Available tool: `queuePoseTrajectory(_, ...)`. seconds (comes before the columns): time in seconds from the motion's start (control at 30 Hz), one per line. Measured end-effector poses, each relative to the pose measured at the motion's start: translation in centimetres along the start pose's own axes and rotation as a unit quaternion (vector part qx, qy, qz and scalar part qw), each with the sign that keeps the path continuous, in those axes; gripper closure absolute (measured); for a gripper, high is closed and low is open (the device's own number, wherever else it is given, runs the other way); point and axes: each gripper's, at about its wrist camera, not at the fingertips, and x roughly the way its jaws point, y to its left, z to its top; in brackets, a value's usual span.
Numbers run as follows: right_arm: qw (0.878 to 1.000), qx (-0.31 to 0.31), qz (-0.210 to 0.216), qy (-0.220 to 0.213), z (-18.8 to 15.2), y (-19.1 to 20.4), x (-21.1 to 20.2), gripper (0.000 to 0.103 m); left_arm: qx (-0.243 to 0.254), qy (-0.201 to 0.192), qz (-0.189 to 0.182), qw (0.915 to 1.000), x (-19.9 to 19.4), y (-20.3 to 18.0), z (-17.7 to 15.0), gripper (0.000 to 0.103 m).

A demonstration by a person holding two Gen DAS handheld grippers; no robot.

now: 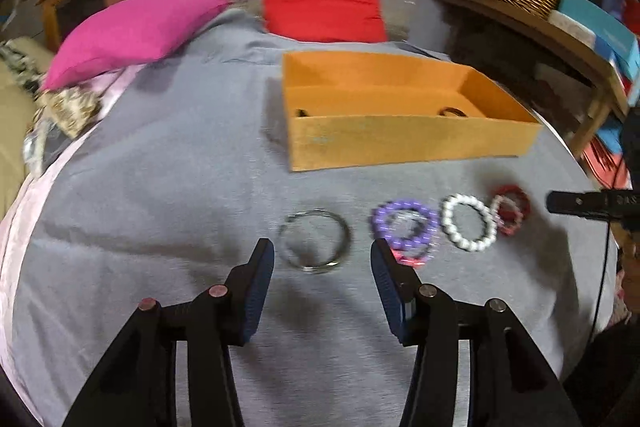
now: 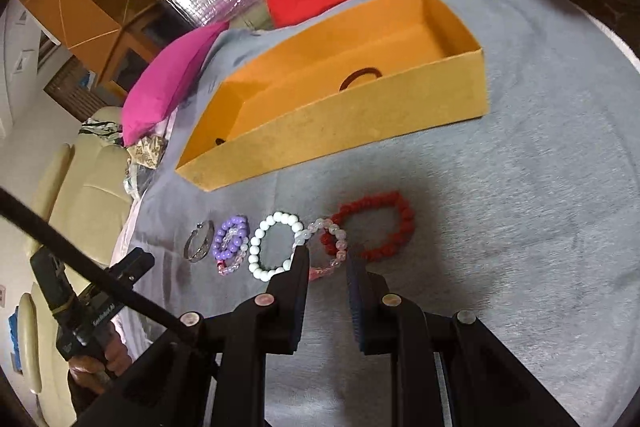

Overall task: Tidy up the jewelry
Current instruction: 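Withdraw both tools from the box back over the remaining bracelets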

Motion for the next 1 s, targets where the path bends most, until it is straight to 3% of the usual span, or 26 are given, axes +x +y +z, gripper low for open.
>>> queuePoseTrajectory(0.4,1.0,-0.002,-0.003,0.016,0.8,0.4,2.3,0.082,0.03,0.015,-0.016,0.9993,1.3,-3.1,0.4,0.053)
queuePoseTrajectory(0.57,0.999,-0.021,-0.031,0.012,1.4,0.8,3.2,0.082,0.027,0.018,-0.022,0.9992,1.6,-3.1,0.5,0.053)
queuePoseTrajectory(1.0,0.997,-0.059,-0.039,0.042,1.7,1.6,6.0,0.083,0.015,0.024,-0.03,0.9991,1.9,-2.8,0.5,0.053)
